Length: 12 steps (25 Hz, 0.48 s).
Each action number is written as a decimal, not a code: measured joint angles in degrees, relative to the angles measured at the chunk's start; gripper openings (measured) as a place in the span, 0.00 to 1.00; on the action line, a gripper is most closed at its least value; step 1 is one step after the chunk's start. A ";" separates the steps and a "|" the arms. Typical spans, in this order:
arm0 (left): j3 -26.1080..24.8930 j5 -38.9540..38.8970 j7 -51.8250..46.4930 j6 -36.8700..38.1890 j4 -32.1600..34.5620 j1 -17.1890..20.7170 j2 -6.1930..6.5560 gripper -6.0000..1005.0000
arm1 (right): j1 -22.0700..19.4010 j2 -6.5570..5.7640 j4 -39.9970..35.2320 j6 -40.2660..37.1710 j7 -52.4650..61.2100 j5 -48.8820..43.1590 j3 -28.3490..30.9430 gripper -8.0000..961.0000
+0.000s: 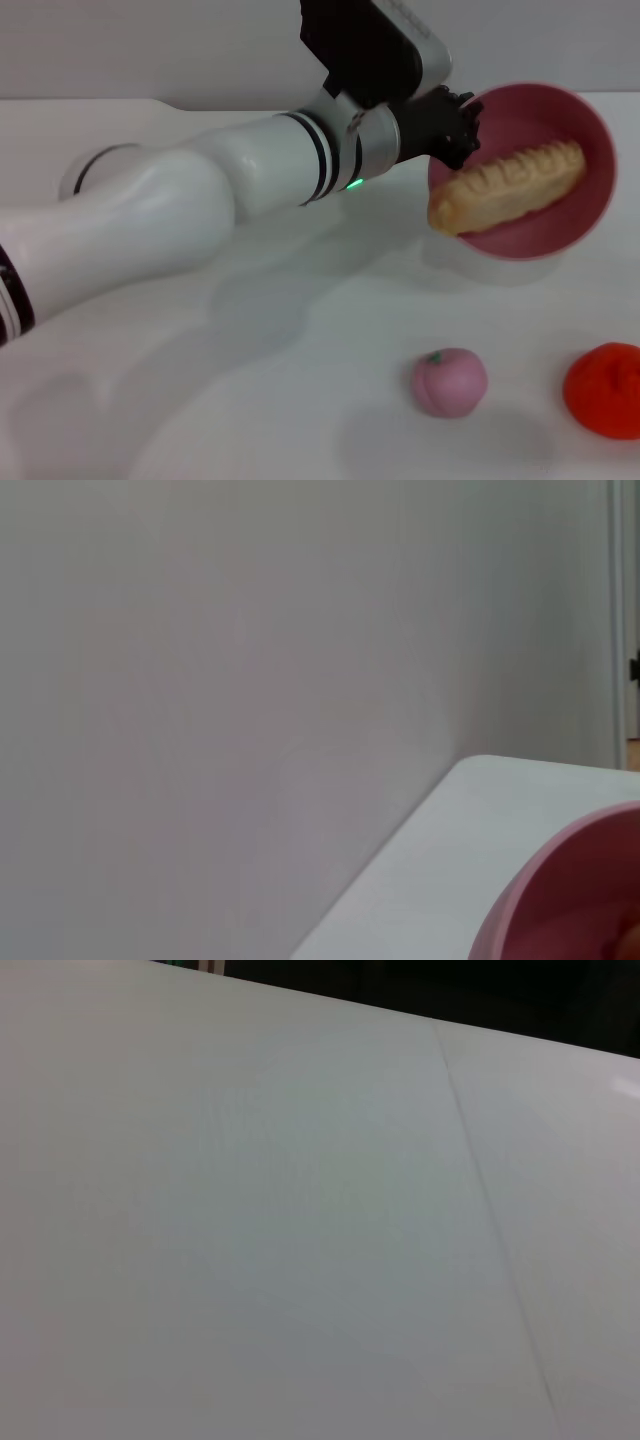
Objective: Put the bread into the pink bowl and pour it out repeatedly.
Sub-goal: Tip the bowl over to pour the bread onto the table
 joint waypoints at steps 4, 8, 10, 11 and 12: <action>2.39 0.24 4.07 -3.77 -0.41 0.86 0.01 0.05 | -0.32 0.09 -0.56 -0.39 -0.02 -0.08 -0.36 0.56; 4.40 0.37 10.60 -4.93 -0.50 1.50 0.00 0.05 | -0.47 0.26 -0.72 -2.11 -0.03 -0.16 -0.84 0.56; 5.04 0.39 12.63 -4.97 -0.67 1.62 0.00 0.05 | -0.58 0.33 -0.77 -3.12 -0.04 -0.19 -1.35 0.56; 5.19 0.39 13.36 -5.10 -0.79 1.64 -0.01 0.05 | -0.67 0.35 -0.78 -3.58 -0.04 -0.20 -1.63 0.57; 5.28 0.39 13.72 -5.17 -0.93 1.65 -0.03 0.05 | -0.77 0.38 -0.81 -4.06 -0.05 -0.20 -1.96 0.57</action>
